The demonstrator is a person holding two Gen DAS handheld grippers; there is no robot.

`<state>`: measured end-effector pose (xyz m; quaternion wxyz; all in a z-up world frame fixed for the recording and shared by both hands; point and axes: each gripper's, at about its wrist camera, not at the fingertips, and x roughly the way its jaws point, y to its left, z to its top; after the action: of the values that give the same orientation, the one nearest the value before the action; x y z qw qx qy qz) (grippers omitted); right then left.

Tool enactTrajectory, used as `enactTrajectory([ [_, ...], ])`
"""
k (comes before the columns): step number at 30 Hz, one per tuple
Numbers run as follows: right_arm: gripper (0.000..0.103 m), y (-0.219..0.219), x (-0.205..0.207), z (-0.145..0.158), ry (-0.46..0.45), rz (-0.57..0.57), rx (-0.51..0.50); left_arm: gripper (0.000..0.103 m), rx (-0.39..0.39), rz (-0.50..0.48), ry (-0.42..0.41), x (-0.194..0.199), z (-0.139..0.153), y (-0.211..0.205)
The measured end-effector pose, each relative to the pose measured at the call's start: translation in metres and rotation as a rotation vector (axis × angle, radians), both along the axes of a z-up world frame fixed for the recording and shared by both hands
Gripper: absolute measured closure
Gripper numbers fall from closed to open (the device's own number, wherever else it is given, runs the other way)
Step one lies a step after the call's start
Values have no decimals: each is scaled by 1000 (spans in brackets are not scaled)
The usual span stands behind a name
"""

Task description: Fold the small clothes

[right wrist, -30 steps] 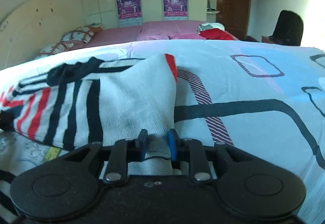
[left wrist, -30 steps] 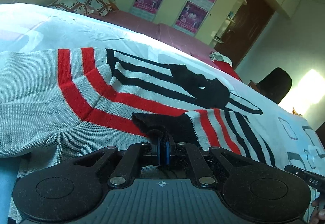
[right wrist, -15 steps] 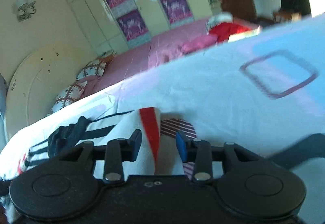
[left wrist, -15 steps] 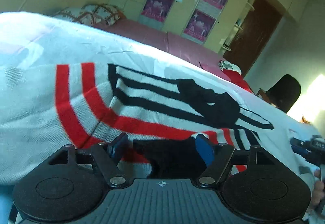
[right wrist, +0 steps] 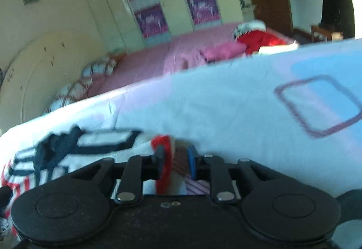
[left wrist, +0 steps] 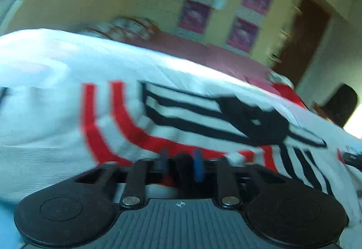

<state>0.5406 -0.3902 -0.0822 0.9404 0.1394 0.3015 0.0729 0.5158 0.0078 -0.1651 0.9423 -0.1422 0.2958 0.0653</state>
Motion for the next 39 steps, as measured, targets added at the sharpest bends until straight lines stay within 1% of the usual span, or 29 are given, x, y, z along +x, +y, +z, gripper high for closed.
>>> enactTrajectory([
  [1, 81, -2, -4, 7, -32, 9, -3, 40, 28, 29, -44, -11, 7, -1],
  [2, 80, -2, -6, 11, -47, 16, -14, 40, 39, 30, -83, -17, 13, -3],
  [4, 80, 1, 1, 14, -37, 28, -51, 40, 48, -38, -112, -17, 22, -15],
  [7, 81, 17, 8, 6, -5, 86, -97, 40, 106, -185, -89, -1, 22, -49],
  [8, 81, 23, 12, -1, 27, 102, -125, 40, 124, -206, -65, 4, 17, -58],
  [9, 81, 26, 12, -6, 63, 108, -151, 40, 141, -216, -14, 11, 11, -65],
  [10, 80, 28, 5, -7, 62, 109, -156, 40, 150, -214, 72, 18, 2, -69],
  [11, 80, 28, -4, -6, 57, 112, -152, 40, 163, -210, 76, 16, -1, -69],
  [12, 80, 27, -14, -4, 62, 114, -148, 40, 183, -210, 56, 8, 0, -70],
  [13, 80, 28, -28, -2, 65, 128, -156, 40, 208, -211, 64, 1, 0, -70],
  [14, 80, 32, -42, -2, 61, 147, -187, 39, 222, -213, 58, -6, 0, -69],
  [15, 80, 36, -57, -2, 54, 160, -228, 36, 231, -206, 55, -14, 0, -66],
  [17, 82, 43, -91, -4, 45, 179, -300, 32, 234, -201, 60, -19, -2, -59],
  [18, 81, 48, -106, -6, 47, 177, -346, 30, 227, -196, 57, -20, -3, -56],
  [19, 81, 50, -117, -10, 71, 176, -380, 25, 210, -187, 57, -22, -3, -52],
  [21, 81, 50, -137, -11, 62, 142, -386, 23, 161, -167, 59, -27, 1, -41],
  [23, 80, 46, -151, -1, 49, 98, -332, 23, 91, -137, 37, -39, 6, -24],
  [24, 77, 42, -158, 6, 36, 72, -293, 23, 66, -109, 19, -50, 9, -11],
  [26, 76, 37, -168, 17, 43, 24, -231, 23, 2, -49, 4, -72, 10, 19],
  [27, 76, 35, -174, 22, 48, 6, -200, 23, -42, -13, -3, -84, 10, 39],
  [28, 75, 35, -180, 26, 52, -10, -181, 23, -88, 45, -10, -100, 9, 65],
  [31, 72, 45, -196, 34, 66, -42, -177, 24, -178, 199, -24, -140, 7, 139],
  [32, 72, 51, -202, 35, 70, -48, -184, 27, -221, 259, -32, -153, 3, 165],
  [33, 71, 59, -207, 37, 72, -52, -187, 38, -271, 317, -42, -166, 0, 191],
  [34, 71, 66, -210, 38, 74, -54, -186, 41, -340, 382, -50, -178, -6, 222],
  [36, 71, 86, -216, 42, 72, -57, -179, 43, -442, 479, -84, -195, -14, 267],
  [39, 70, 118, -218, 46, 72, -40, -164, 44, -500, 548, -116, -202, -22, 315],
])
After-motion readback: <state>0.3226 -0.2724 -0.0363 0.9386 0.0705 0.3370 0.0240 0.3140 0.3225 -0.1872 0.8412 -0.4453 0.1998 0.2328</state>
